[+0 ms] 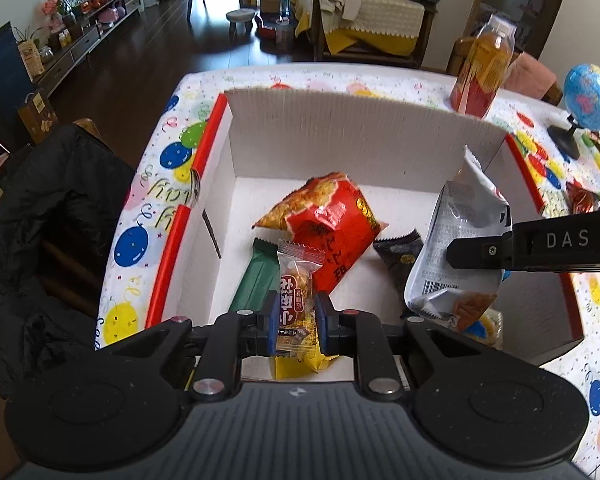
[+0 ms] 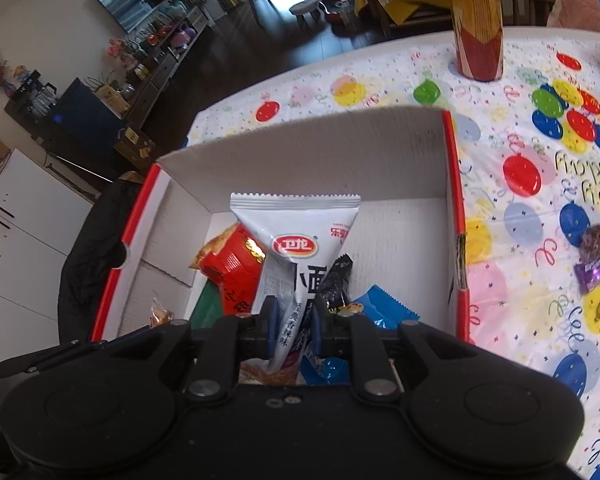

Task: Organize snacks
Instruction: 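Open the left tool over the box while the right tool releases the white bag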

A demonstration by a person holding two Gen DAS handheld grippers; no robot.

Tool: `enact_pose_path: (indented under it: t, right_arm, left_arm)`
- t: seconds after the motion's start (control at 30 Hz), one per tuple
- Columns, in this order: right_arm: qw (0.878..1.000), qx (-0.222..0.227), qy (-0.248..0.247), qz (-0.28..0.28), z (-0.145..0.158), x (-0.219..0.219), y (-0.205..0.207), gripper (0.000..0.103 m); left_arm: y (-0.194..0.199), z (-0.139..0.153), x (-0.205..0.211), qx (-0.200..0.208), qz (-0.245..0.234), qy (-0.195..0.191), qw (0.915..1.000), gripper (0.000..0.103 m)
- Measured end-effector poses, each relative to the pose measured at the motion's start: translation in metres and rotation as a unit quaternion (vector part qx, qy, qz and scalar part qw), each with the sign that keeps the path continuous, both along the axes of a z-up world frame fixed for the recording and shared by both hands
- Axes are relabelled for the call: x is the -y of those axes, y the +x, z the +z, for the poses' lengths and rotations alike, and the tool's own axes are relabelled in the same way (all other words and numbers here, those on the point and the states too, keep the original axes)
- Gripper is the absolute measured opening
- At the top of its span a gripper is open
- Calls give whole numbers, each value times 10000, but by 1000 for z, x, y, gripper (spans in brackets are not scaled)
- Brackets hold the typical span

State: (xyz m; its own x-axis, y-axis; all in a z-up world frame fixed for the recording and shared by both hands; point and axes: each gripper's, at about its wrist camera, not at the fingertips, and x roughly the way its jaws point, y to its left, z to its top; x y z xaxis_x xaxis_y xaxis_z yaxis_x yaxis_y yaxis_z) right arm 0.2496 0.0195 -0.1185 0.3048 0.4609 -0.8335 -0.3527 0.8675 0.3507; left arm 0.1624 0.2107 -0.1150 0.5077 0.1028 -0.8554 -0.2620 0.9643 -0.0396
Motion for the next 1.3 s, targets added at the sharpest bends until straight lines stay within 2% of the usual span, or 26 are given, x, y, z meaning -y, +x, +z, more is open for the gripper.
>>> enact_pose_path:
  t: [0.17, 0.5, 0.57, 0.67, 0.8, 0.93, 0.97, 1.03, 1.07, 1.1, 1.3]
  right_arm:
    - [9999, -83, -52, -29, -7, -1, 0, 20]
    - [10000, 26, 71, -21, 1, 7, -6, 28]
    - [9999, 57, 119, -58, 5, 11, -8, 34]
    - [9997, 102, 196, -122, 10, 19, -11, 42]
    - [9993, 204, 282, -106, 19, 28, -17, 47]
    - [9985, 349, 402, -119, 29, 37, -25, 62]
    - [9983, 392, 423, -126, 31, 39, -28, 65]
    - [9978, 464, 454, -140, 35, 42, -31, 67]
    - [9976, 497, 464, -152, 37, 43, -33, 69]
    - [9973, 538, 472, -167, 39, 45, -34, 71]
    - [9947, 794, 639, -155, 53, 57, -45, 83]
  left_arm:
    - [2, -9, 0, -140, 6, -37, 9999, 18]
    - [-3, -7, 3, -100, -48, -84, 9999, 19]
    - [-5, -5, 4, -73, -46, -133, 9999, 19]
    - [-8, -1, 5, -12, -47, -192, 9998, 25]
    - [-13, 5, 8, 58, -35, -271, 9996, 27]
    - [-18, 11, 11, 111, -50, -345, 9993, 28]
    - [-20, 13, 13, 128, -62, -356, 9993, 32]
    - [-23, 17, 15, 185, -77, -422, 9989, 48]
    - [-24, 20, 17, 237, -79, -453, 9987, 61]
    - [-26, 23, 18, 286, -68, -459, 9985, 65]
    - [-31, 37, 31, 438, -144, -463, 9979, 66]
